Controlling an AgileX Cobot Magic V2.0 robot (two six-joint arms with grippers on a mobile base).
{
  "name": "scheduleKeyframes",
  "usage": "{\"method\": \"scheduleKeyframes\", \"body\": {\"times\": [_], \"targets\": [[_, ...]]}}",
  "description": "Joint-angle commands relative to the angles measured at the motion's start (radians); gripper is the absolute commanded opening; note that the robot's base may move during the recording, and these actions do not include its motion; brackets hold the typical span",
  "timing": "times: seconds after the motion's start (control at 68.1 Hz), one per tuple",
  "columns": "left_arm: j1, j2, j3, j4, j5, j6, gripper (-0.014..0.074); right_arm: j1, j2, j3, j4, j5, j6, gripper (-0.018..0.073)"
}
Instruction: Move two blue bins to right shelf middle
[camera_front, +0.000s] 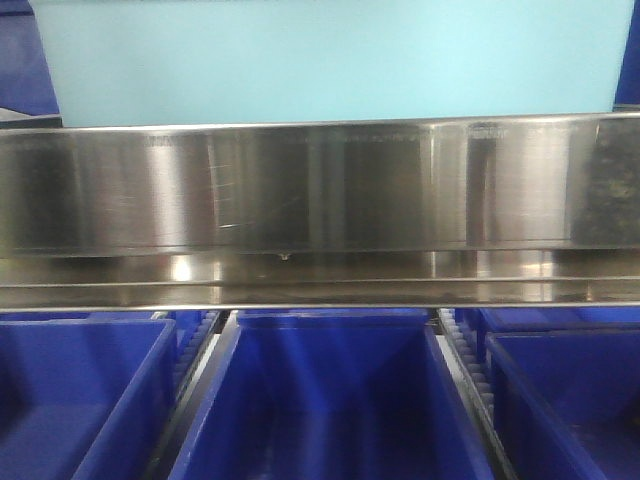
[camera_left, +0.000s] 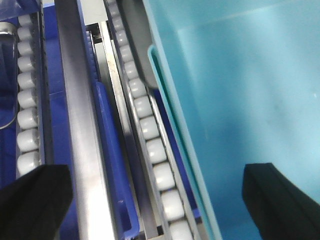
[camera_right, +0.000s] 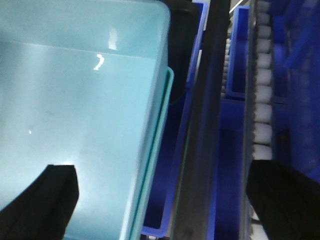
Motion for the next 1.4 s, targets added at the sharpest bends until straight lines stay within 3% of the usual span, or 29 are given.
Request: {"method": "scheduleKeyframes", "body": {"times": [0.0,0.235,0.455,1.175,1.278,1.381], "targets": [[0.006,-0.056,0.072,0.0,-0.013,0.013,0.0601,-0.002,-0.046,0.059,-0.016,-0.006,-0.001,0.0568],[0.006,-0.181,0.336,-0.148,-0.266,0.01,0.0601,-0.002,-0.088,0.237,0.052,-0.15,0.008,0.0568],[0.006,-0.131,0.358,-0.194,-0.34,0.01,0.0601,-0.002,-0.082,0.315,0.081,-0.238,0.008,0.0568],[0.006,0.034,0.358,-0.254,-0.284,0.01,0.0584,0.019,0.063,0.344,0.141,-0.187,0.008,0.0565],[0.006,0.042,0.358,-0.262,-0.27,0.01,0.0539,0.019,0.071,0.376,0.141,-0.189,0.008,0.0507],[0.006,0.045,0.358,-0.28,-0.268,0.01,0.0421,0.019,0.071,0.412,0.141,-0.197,0.008,0.0353]]}}
